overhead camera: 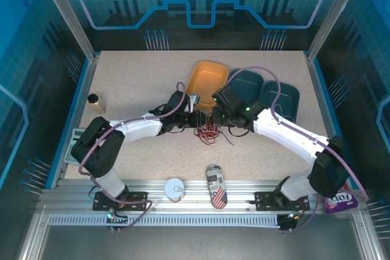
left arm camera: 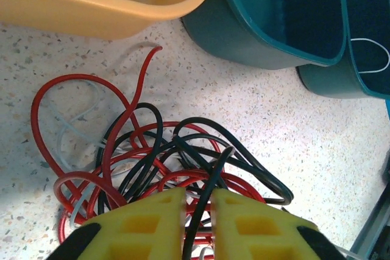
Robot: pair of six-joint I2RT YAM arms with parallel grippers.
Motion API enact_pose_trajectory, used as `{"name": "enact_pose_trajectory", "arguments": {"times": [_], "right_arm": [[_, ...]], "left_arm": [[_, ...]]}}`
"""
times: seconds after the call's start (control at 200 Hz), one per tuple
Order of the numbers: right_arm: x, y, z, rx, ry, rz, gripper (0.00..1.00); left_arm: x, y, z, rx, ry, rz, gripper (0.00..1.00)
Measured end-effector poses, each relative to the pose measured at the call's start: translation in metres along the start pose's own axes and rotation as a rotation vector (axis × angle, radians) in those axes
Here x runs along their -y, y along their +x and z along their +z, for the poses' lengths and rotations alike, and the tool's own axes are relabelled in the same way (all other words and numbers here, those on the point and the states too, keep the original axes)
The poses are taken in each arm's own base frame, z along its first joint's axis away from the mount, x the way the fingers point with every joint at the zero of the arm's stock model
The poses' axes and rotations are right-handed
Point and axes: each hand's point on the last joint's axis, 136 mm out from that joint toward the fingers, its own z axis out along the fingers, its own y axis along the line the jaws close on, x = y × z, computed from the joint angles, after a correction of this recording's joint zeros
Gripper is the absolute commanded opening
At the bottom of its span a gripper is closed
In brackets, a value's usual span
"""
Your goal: Untangle the cables
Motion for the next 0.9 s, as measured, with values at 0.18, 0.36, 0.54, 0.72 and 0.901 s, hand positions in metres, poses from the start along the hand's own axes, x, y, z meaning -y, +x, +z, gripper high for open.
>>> {"name": "enact_pose_trajectory", "arguments": {"times": [0.18,0.36,0.54,0.72,0.901], "right_arm": [[0.005,-0.003,-0.012,0.042,-0.009,0.009,0.0],[0.018,-0.008,-0.022,0.079,-0.021,0.041,0.0],[0.033,-0.014,-0.037,0.122,-0.026,0.079,0.0],[0.044,-0.02,-0.056,0.169,-0.018,0.103,0.0],[0.057,-0.017,-0.067,0.181,0.026,0.102,0.0]], "left_arm": [[-0.003,0.0,0.0,0.001,-0.014,-0.011,0.0],[-0.008,-0.002,-0.001,0.015,-0.042,-0.014,0.0],[-0.012,-0.004,-0.01,0.037,-0.081,-0.015,0.0],[-0.016,-0.004,-0.021,0.059,-0.111,-0.015,0.0],[-0.028,0.005,-0.031,0.065,-0.158,-0.034,0.0]]}}
